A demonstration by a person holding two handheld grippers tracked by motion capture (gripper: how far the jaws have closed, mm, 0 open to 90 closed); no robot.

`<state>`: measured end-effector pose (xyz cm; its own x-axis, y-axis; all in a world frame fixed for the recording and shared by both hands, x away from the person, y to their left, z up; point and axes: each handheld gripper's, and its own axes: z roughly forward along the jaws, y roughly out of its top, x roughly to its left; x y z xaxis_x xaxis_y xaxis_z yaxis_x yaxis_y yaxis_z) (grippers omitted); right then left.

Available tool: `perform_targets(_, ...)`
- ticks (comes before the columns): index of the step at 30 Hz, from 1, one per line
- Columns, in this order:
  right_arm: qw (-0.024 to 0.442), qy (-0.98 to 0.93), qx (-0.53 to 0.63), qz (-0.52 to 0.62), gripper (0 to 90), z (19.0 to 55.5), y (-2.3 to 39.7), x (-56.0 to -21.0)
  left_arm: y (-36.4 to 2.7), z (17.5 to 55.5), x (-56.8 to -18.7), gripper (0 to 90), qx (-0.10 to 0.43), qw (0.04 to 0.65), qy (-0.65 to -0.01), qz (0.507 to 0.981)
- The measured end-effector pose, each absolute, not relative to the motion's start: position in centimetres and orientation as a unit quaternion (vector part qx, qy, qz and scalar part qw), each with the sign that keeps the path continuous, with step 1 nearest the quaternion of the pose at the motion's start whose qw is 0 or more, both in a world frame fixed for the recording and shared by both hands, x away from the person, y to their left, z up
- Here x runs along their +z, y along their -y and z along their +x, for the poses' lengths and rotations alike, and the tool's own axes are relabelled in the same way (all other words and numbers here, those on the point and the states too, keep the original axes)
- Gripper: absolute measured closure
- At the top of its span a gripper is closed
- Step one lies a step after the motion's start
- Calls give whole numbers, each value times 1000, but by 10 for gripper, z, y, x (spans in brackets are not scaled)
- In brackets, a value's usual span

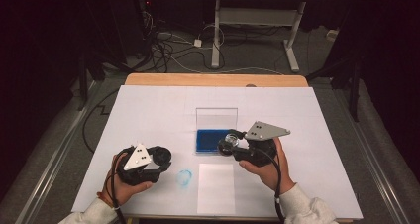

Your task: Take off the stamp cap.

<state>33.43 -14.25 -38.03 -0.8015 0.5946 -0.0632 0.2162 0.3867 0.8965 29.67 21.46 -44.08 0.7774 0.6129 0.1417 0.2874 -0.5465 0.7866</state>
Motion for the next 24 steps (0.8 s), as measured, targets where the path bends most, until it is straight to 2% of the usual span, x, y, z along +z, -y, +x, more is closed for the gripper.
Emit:
perform_targets(10, 204, -815, 483, 246, 574, 343, 146, -365, -235, 285, -453, 369, 205, 383, -287, 854)
perform_targets(15, 222, -828, 460, 231, 574, 355, 143, -353, -234, 286, -453, 369, 209, 386, -287, 852)
perform_targets(24, 220, -842, 437, 229, 574, 378, 134, -339, -234, 288, -454, 369, 213, 382, -295, 850)
